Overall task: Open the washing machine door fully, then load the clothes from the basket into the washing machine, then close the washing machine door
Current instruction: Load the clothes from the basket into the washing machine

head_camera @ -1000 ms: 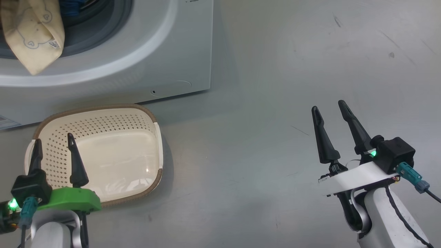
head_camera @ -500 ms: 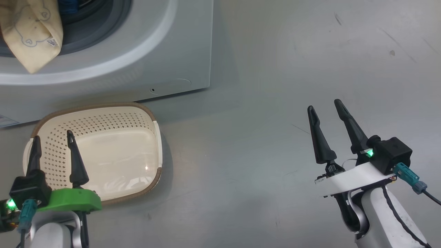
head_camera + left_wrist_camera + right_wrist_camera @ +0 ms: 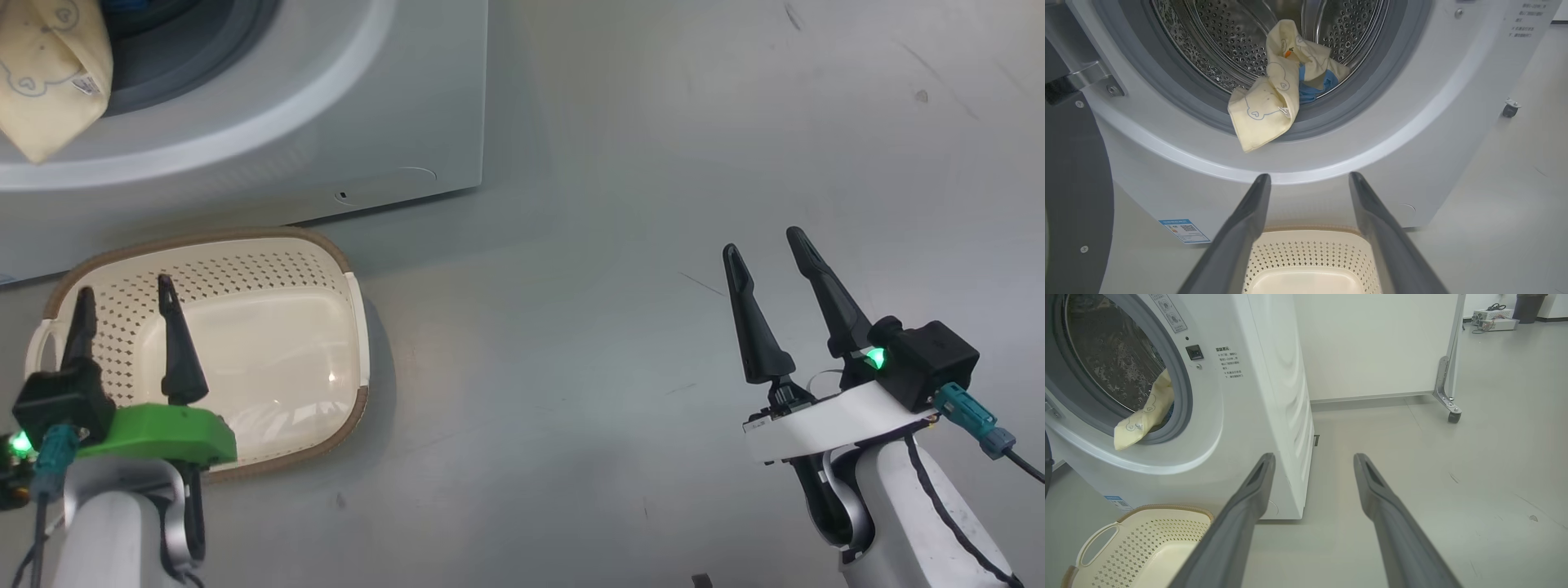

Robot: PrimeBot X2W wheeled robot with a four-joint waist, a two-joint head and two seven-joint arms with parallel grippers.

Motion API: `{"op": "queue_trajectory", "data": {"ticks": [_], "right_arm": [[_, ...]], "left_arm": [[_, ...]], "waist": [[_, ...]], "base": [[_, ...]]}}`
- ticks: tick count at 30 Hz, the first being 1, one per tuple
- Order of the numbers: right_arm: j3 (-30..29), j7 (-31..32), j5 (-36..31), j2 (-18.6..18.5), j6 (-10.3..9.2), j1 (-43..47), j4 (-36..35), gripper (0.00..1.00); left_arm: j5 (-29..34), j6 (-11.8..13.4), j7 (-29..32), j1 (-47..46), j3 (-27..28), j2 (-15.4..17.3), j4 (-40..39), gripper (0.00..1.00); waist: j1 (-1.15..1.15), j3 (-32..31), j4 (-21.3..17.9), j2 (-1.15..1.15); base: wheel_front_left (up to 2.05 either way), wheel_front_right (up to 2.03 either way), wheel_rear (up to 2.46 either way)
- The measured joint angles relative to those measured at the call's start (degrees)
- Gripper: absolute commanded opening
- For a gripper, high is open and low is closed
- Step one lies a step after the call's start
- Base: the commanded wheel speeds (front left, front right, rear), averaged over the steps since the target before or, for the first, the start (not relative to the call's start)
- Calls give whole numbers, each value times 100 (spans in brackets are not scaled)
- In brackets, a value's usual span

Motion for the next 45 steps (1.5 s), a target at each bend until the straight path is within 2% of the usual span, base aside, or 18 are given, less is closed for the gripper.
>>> {"op": "queue_trajectory", "data": {"ticks": [3, 13, 21, 25, 36, 45], "right_arm": [[3, 0, 3, 8, 0, -18, -42, 100], [8, 0, 64, 112, 0, -260, -144, 100], [13, 0, 142, 196, 0, -398, -199, 100], [23, 0, 216, 240, 0, -472, -203, 100], [143, 0, 338, 364, 0, -583, -193, 100], [152, 0, 419, 380, 0, -614, -174, 100]], "left_arm": [[-7, 0, 170, -259, 27, 78, 1, 100], [1, -2, 848, -1401, 200, 713, -64, 100], [-49, -38, 1815, -2273, 352, 1265, 87, 100], [-58, -171, 2361, -2624, 414, 1600, 214, 100], [-100, -327, 3663, -3449, 509, 2215, 680, 100], [14, -330, 4437, -3986, 571, 2739, 953, 100]], "waist": [[0, 100, -40, 0], [0, 480, -265, 0], [0, 794, -507, 0], [0, 947, -650, 0], [0, 1265, -1033, 0], [1, 1454, -1322, 0]], "base": [[0, 0, 0], [0, 0, 0], [0, 0, 0], [0, 0, 0], [0, 0, 0], [0, 0, 0]]}}
